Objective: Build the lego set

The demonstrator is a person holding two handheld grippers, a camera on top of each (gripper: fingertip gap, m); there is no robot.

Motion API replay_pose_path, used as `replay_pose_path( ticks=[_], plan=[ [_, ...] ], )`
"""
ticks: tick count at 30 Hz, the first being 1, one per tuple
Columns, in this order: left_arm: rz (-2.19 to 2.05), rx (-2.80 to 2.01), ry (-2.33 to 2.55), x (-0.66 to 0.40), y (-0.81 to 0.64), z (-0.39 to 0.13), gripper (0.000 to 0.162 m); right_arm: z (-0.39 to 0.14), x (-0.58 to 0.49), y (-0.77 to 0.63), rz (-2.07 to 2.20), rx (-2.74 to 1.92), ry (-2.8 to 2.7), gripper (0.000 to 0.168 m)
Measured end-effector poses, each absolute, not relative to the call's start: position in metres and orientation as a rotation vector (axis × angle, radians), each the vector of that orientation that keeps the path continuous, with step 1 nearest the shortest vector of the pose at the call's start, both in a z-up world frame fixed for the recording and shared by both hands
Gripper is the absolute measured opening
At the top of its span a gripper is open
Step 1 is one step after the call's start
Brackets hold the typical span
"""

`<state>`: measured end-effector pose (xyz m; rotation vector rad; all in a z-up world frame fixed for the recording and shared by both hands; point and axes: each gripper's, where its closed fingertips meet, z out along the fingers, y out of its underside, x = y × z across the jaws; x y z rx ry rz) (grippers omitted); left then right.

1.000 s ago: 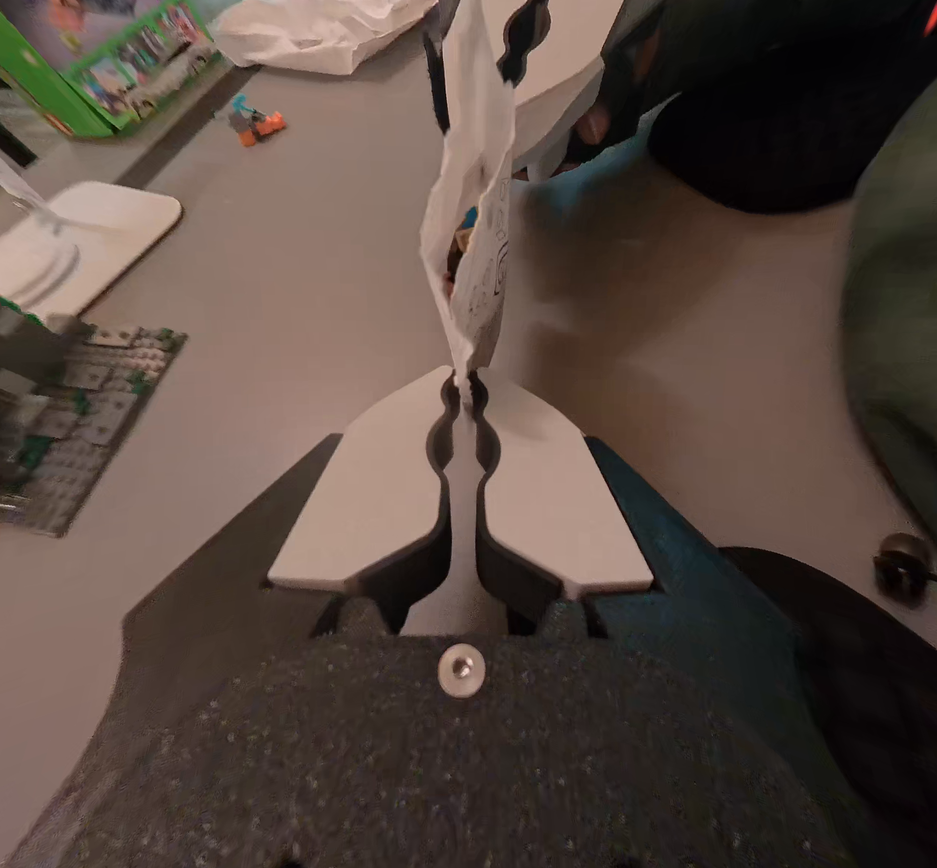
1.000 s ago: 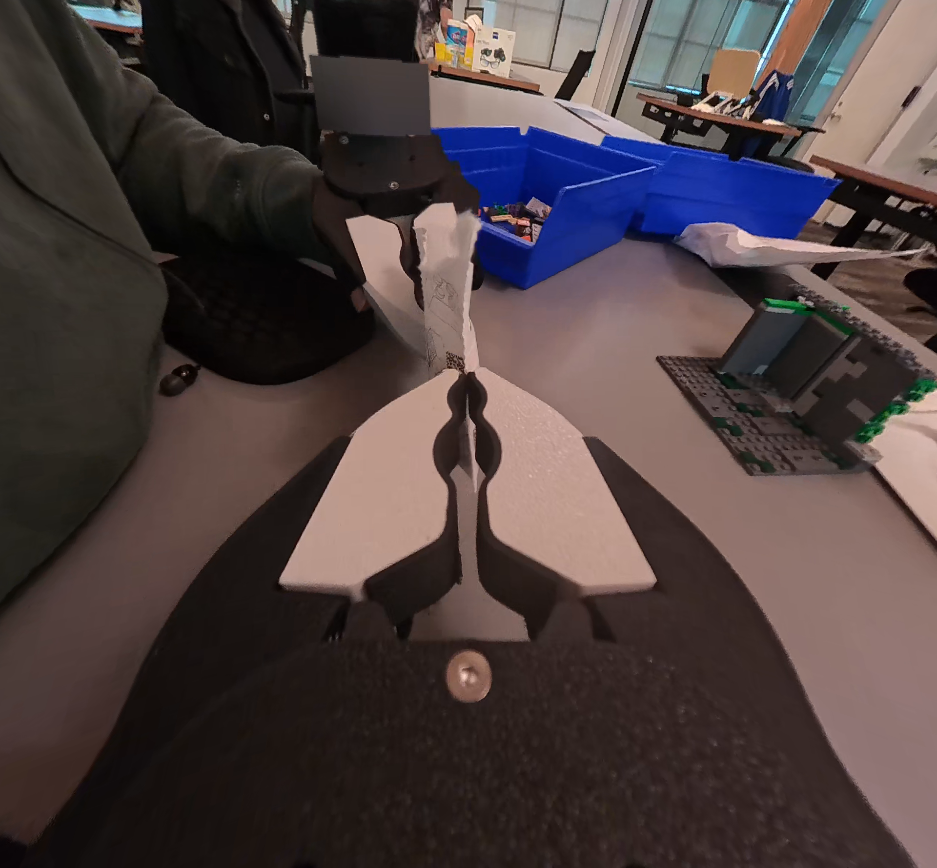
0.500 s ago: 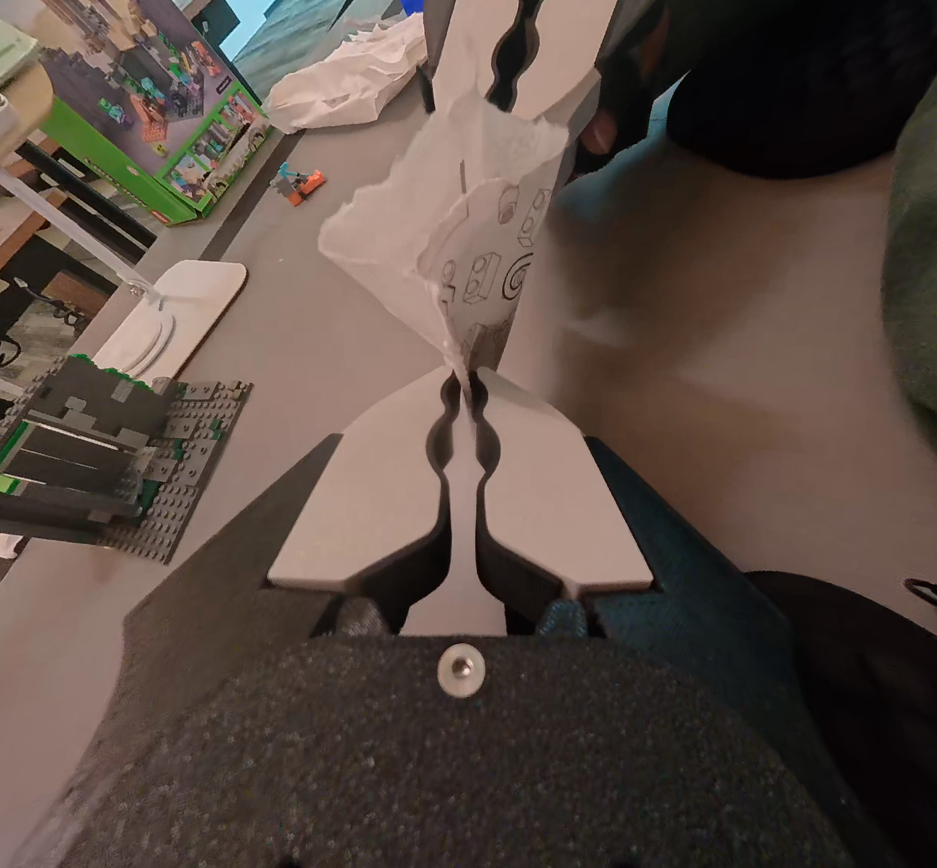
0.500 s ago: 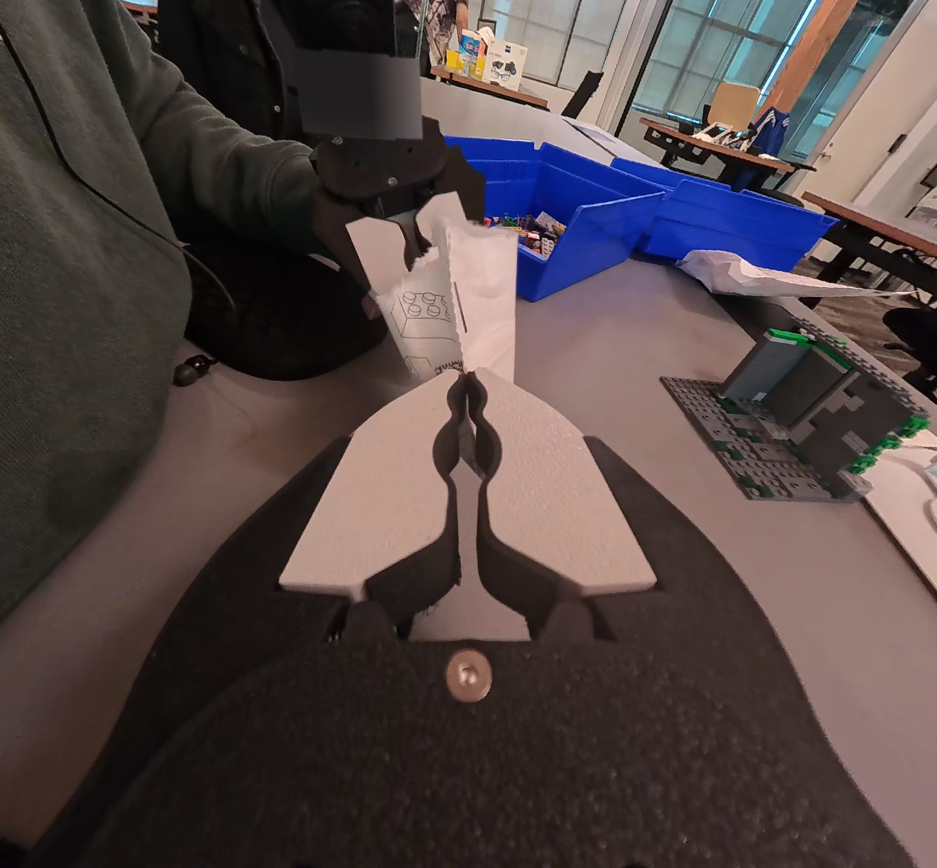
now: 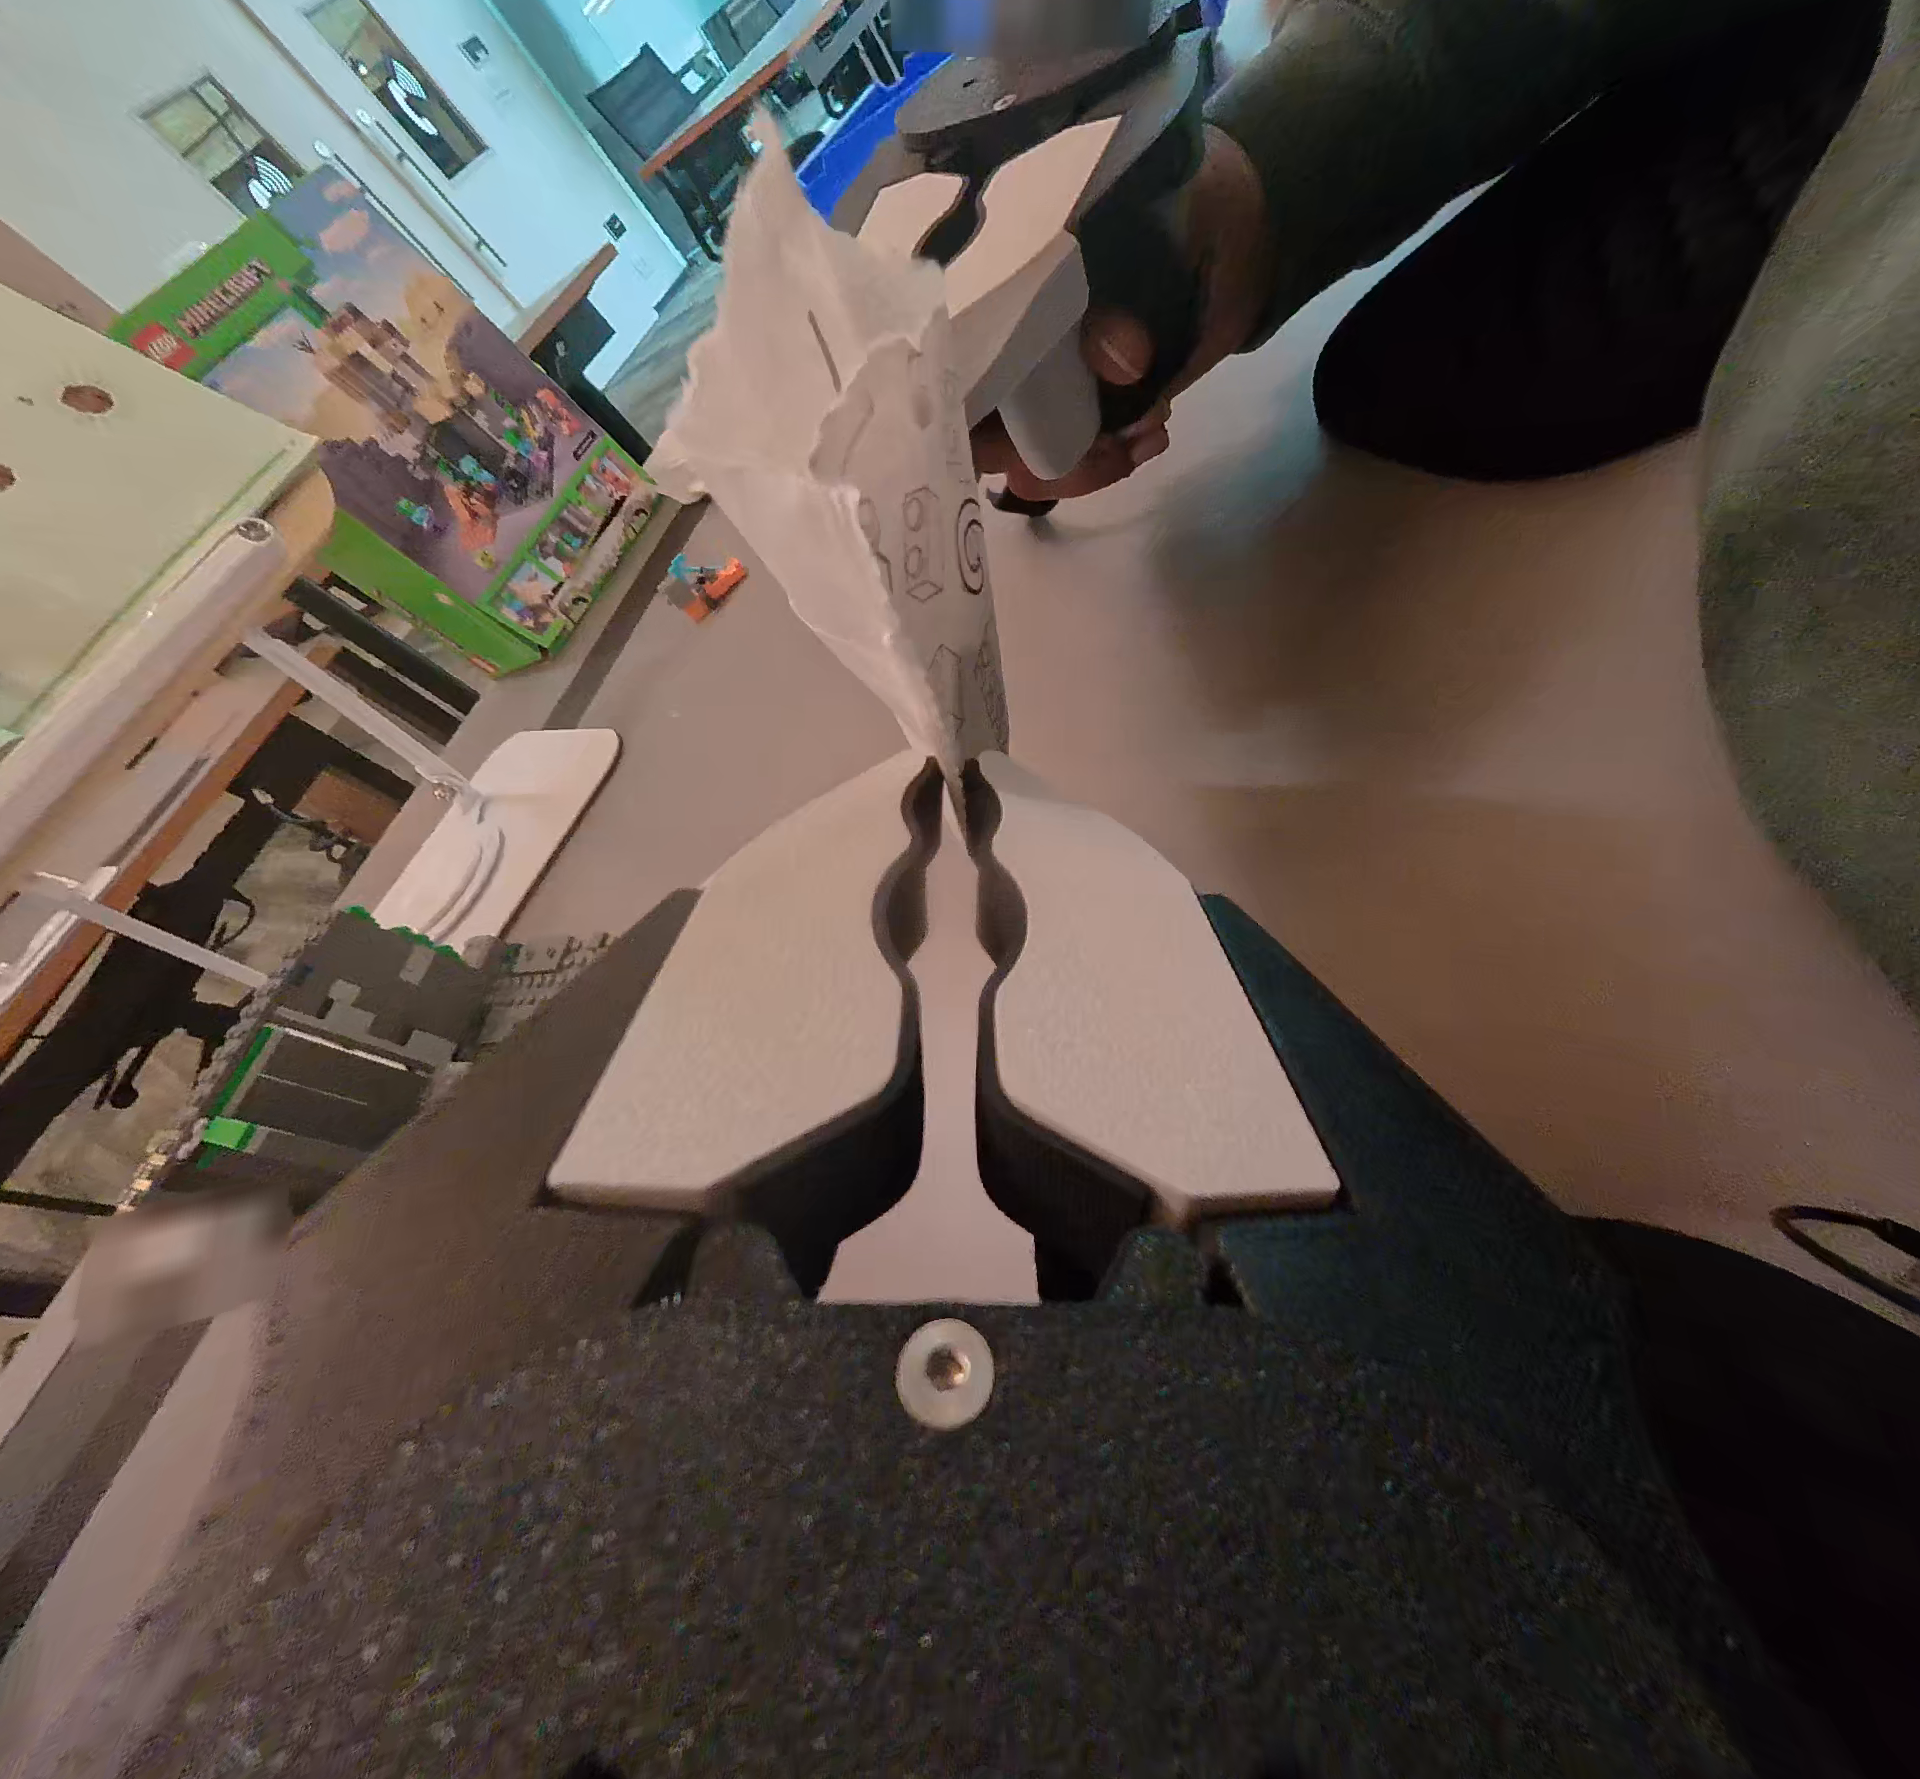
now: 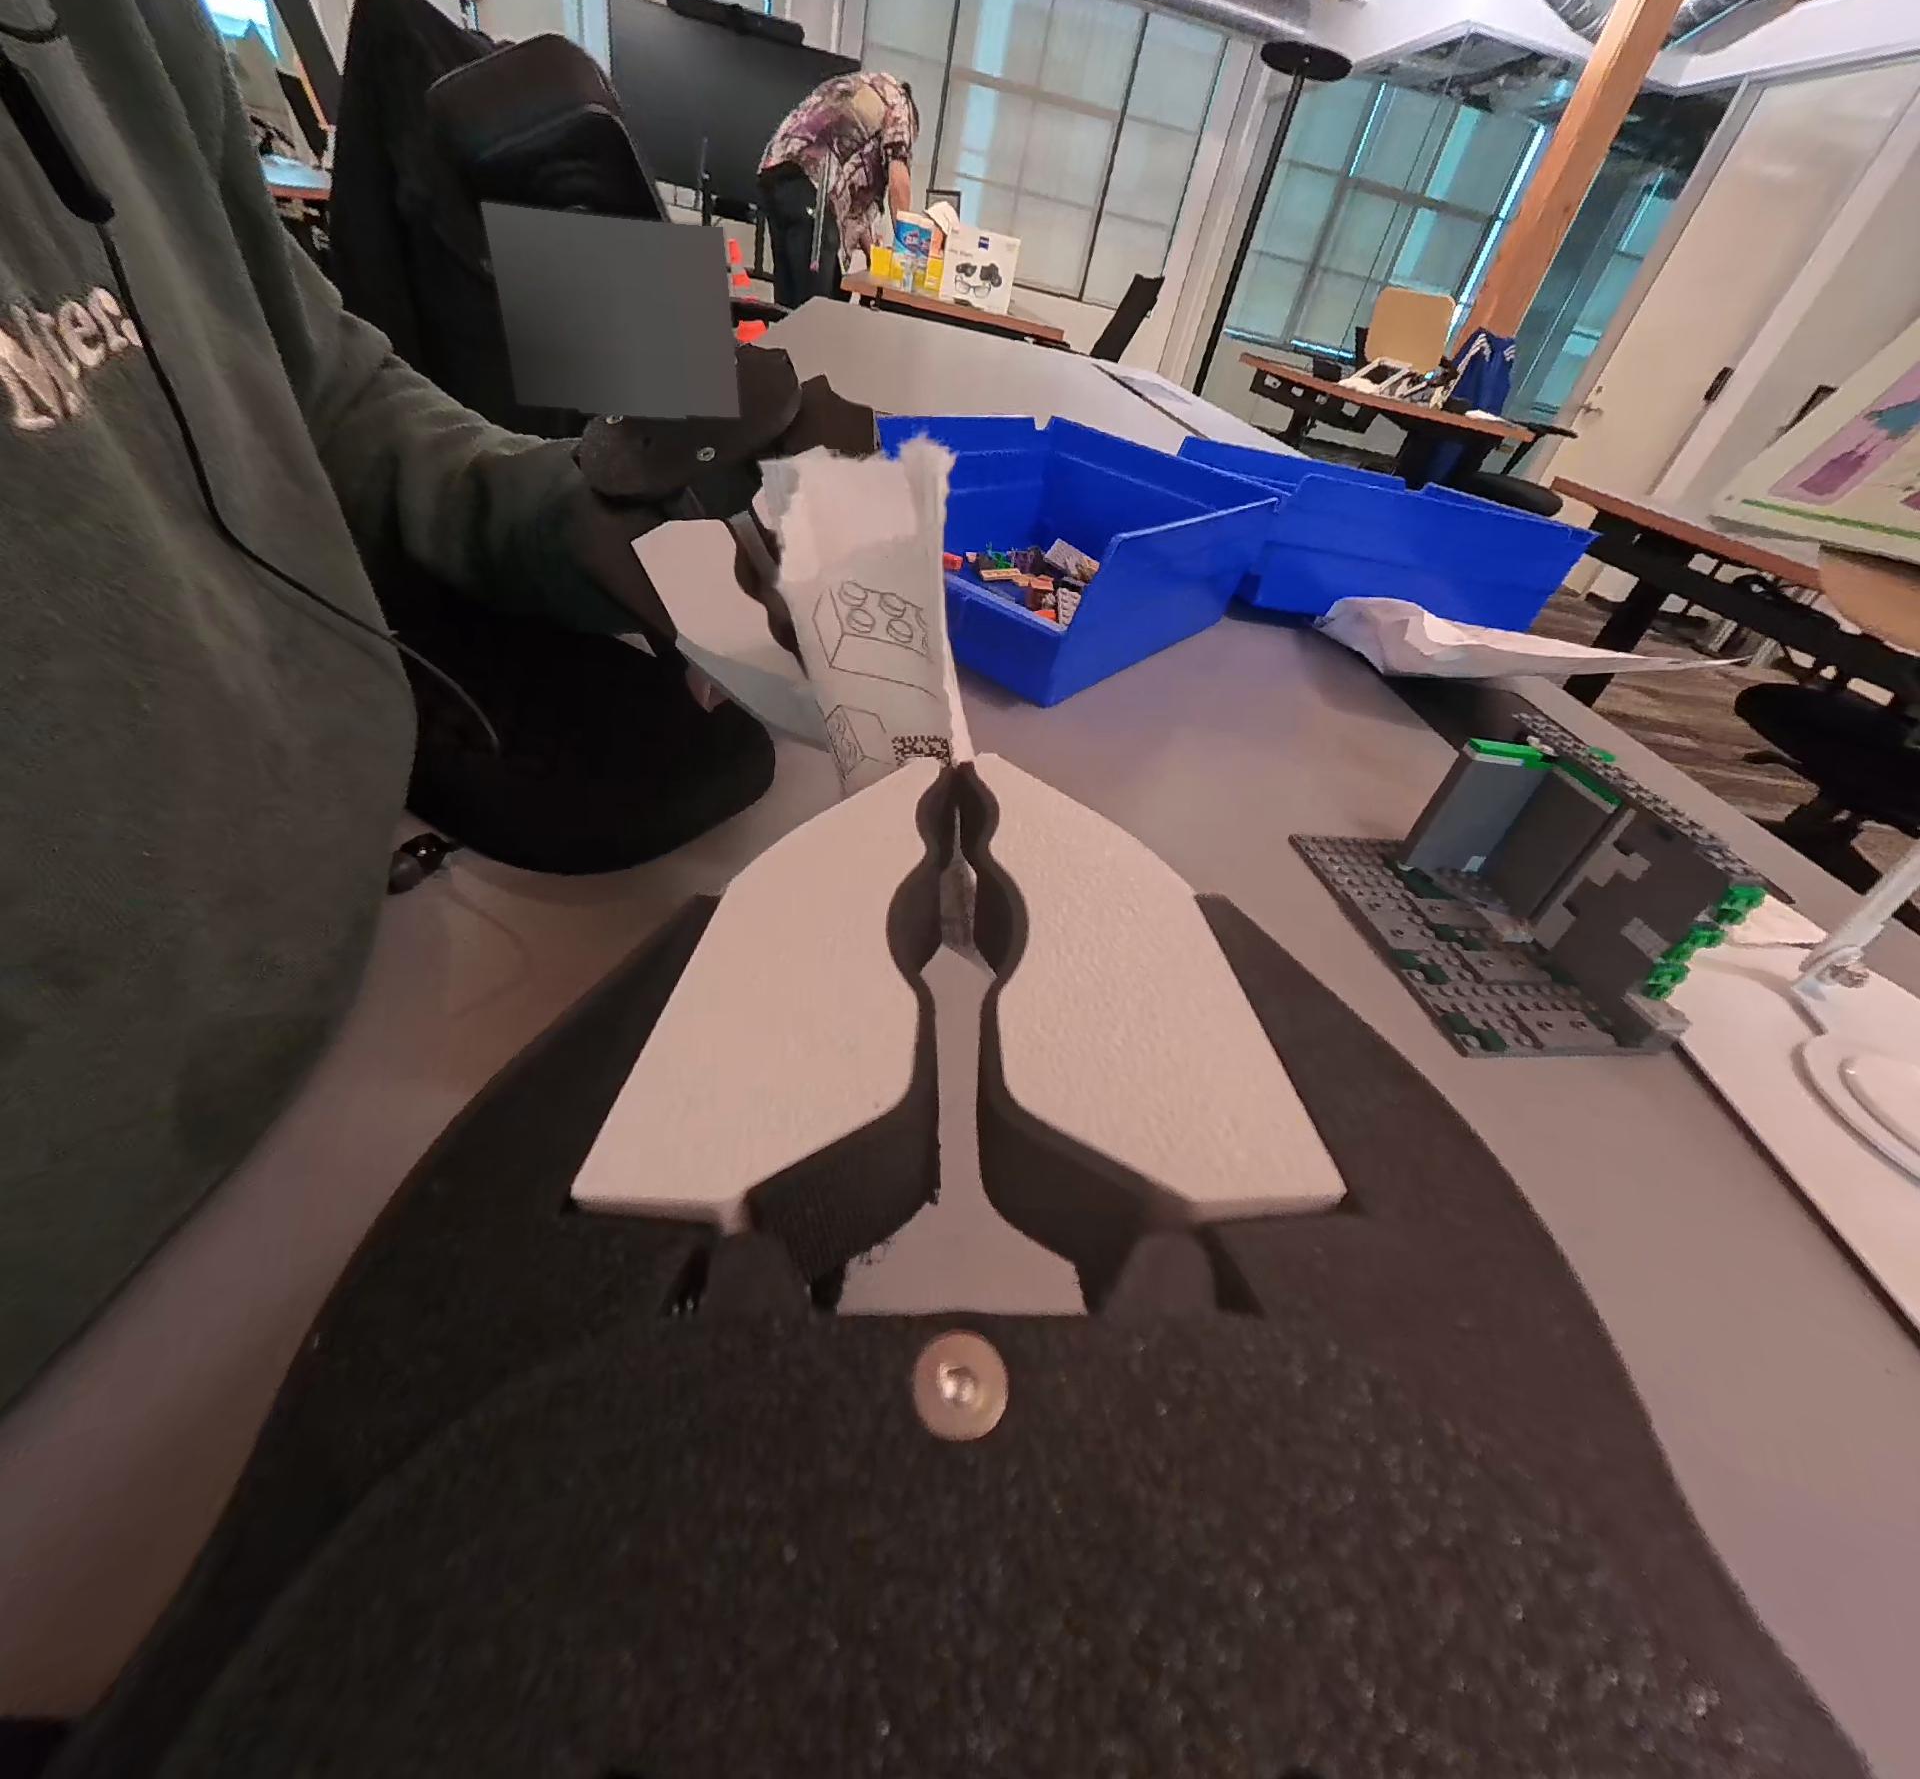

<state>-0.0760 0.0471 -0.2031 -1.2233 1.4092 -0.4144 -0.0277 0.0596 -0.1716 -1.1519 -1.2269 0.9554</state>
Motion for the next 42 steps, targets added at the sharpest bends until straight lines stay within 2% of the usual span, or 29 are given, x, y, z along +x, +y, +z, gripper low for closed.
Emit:
replay_pose_path(
  ticks=[42],
  plan=[
    [-0.366, -1.266, 1.429, -0.078, 0.051, -0.213, 0.003, -0.185, -0.027, 0.063, 0.955, -1.253, -1.236, 0.001]
  ],
)
